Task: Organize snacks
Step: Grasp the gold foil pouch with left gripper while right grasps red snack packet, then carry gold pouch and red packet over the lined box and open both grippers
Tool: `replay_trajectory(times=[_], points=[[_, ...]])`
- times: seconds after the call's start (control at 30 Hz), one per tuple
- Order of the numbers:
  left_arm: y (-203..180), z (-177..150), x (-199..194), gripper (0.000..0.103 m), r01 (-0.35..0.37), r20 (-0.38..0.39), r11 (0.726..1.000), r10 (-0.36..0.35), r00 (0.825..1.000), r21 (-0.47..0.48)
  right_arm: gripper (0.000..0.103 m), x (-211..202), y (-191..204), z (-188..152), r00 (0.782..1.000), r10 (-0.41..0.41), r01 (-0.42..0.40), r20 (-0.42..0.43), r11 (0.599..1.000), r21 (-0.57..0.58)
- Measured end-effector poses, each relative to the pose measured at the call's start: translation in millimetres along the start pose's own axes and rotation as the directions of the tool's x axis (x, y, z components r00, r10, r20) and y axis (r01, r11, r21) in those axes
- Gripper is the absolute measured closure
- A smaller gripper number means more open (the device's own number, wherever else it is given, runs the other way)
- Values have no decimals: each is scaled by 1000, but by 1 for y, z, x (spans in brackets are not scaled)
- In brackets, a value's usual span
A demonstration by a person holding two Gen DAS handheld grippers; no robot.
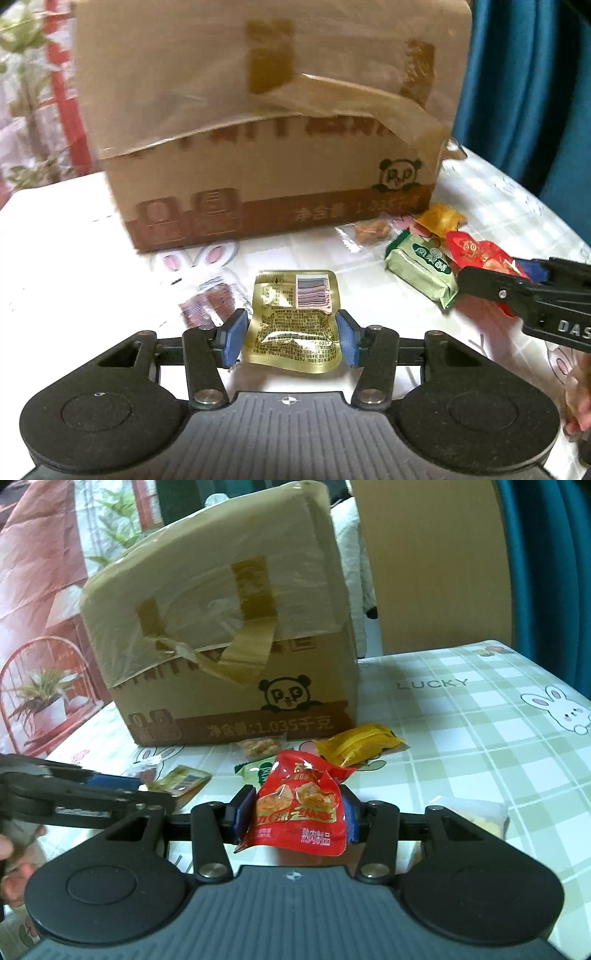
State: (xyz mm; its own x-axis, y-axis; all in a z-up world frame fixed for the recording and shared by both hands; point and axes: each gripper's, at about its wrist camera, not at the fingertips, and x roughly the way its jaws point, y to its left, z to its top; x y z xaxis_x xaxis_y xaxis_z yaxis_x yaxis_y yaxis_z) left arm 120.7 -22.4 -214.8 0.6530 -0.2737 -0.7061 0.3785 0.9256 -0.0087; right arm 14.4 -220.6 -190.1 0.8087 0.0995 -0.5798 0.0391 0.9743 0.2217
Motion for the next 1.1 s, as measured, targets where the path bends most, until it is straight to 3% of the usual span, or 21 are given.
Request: replay_trajectory(times=[0.2, 0.63, 0.77, 1.0, 1.1], points=[[18, -7, -32, 49, -36, 71, 995, 42, 997, -91, 54, 0, 4, -1, 1000, 9, -9, -5, 1000, -22], [33, -8, -73, 49, -36, 153, 992, 55, 987, -122, 54, -4, 12, 6, 1000, -19, 18, -19, 997, -69], [37, 1, -85, 49, -38, 189, 989, 65, 980, -140, 54, -14, 19, 17, 1000, -8, 9, 12, 997, -82], [38, 28, -112, 49, 14, 286, 982, 41, 957, -187, 54, -32, 30, 59, 995, 40, -26, 96, 989, -143], [40, 50, -128, 49, 32, 340, 980, 38, 940, -198, 54, -38, 34, 82, 987, 66, -42, 144, 985, -168]])
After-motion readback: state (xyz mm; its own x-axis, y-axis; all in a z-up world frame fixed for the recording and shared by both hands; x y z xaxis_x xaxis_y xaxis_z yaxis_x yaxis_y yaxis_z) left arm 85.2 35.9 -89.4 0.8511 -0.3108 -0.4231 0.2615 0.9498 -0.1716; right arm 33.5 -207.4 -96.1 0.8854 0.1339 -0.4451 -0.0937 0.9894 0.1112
